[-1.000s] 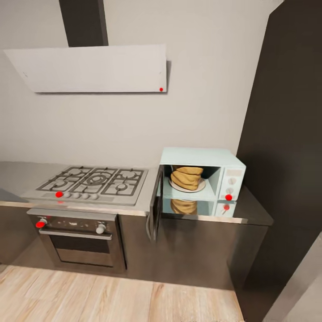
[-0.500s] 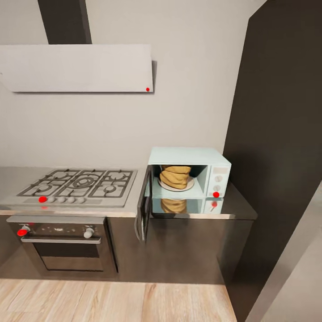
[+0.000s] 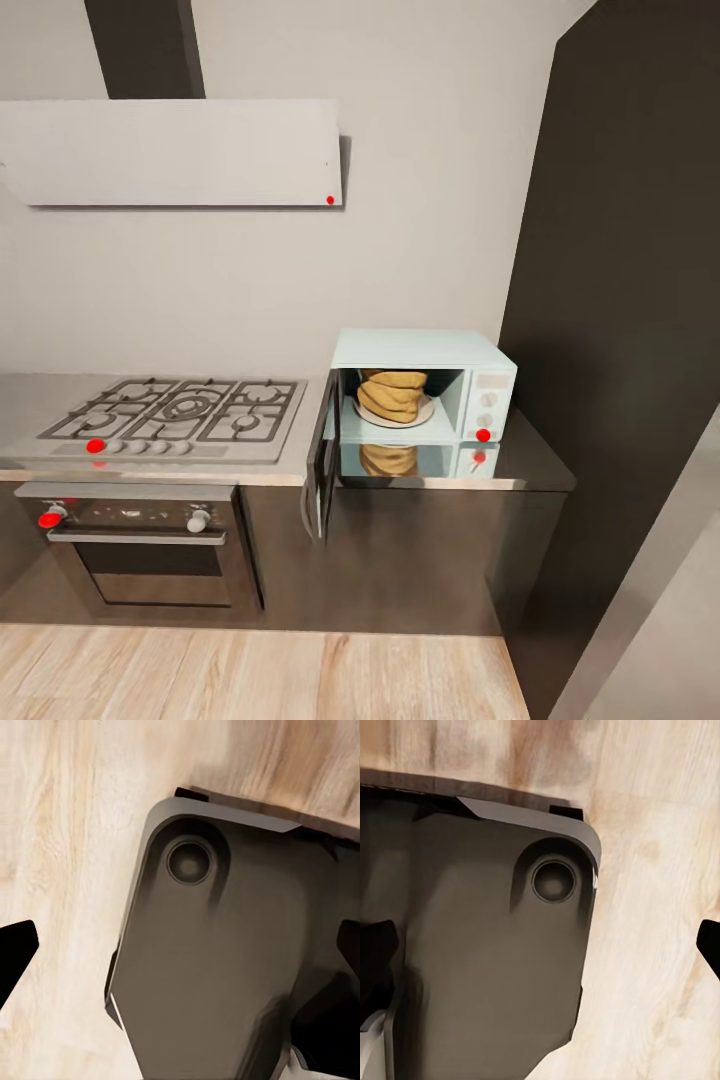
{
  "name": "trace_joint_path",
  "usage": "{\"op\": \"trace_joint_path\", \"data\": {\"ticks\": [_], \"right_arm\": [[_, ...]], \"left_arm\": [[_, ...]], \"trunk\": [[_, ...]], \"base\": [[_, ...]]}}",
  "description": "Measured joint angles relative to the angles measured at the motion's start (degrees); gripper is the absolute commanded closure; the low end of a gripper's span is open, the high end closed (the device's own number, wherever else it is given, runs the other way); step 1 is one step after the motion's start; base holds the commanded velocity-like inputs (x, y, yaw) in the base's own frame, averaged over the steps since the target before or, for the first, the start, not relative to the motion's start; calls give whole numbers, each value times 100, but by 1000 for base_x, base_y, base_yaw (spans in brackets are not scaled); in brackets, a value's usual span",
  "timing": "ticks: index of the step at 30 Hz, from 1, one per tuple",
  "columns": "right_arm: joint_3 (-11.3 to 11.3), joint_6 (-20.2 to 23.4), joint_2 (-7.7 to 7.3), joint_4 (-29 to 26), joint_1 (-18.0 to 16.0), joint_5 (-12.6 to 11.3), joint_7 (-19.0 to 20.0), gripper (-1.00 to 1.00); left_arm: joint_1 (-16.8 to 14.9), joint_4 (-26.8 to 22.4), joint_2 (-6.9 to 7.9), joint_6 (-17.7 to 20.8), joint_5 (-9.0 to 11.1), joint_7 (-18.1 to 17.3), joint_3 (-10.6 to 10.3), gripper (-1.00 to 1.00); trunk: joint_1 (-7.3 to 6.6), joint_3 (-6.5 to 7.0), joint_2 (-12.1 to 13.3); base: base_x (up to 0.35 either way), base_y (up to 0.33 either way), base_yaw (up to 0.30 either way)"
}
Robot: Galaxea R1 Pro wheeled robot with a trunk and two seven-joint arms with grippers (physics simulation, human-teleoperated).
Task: In the kitchen, take the popcorn bag from the countertop, put it into the microwave, and heat it until the popcorn is cooked so the cooked popcorn ends up inside the bag.
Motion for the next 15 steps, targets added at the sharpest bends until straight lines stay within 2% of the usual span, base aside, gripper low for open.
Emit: {"op": "trace_joint_path", "data": {"ticks": [3, 7, 8, 9, 10, 12, 13, 14, 15], "right_arm": [[-2, -1, 0, 0, 0, 0, 0, -100], [0, -3, 0, 0, 0, -1, -2, -100], [-5, -6, 0, 0, 0, -5, -3, -100], [-8, -8, 0, 0, 0, -7, -3, -100], [-9, -9, 0, 0, 0, -7, -3, -100], [-16, -10, 0, 0, 0, -8, -6, -100], [-17, -10, 0, 0, 0, -9, -7, -100], [-18, -10, -2, 0, 0, -10, -6, -100], [-18, -8, -4, 0, 0, -12, -4, -100]], "left_arm": [[0, -97, 23, 95, 39, -39, 9, -100], [-26, -232, -19, 229, 61, -35, 14, -100], [-74, -795, -33, 1980, 45, -40, 14, -100], [-268, -1604, -64, 3474, 54, -32, 12, -100], [-476, -2762, -106, 3721, 46, -26, 11, -100], [-1145, -5769, -260, 4060, 56, -23, 2, -100], [-1335, -7283, -321, 4213, 55, -26, -9, -100], [-1646, -7577, -411, 4403, 59, -29, -18, -100], [-1819, -7577, -482, 4498, 58, -30, -25, -100]], "trunk": [[0, 0, 0], [0, 1, 0], [0, 1, 1], [0, 1, 1], [0, 1, 1], [0, 2, 2], [0, 3, 2], [0, 3, 1], [0, 2, 1]], "base": [[0, 0, 0], [0, 0, 0], [0, 0, 0], [0, 0, 0], [0, 0, 0], [0, 0, 0], [0, 0, 0], [0, 0, 0], [0, 0, 0]]}}
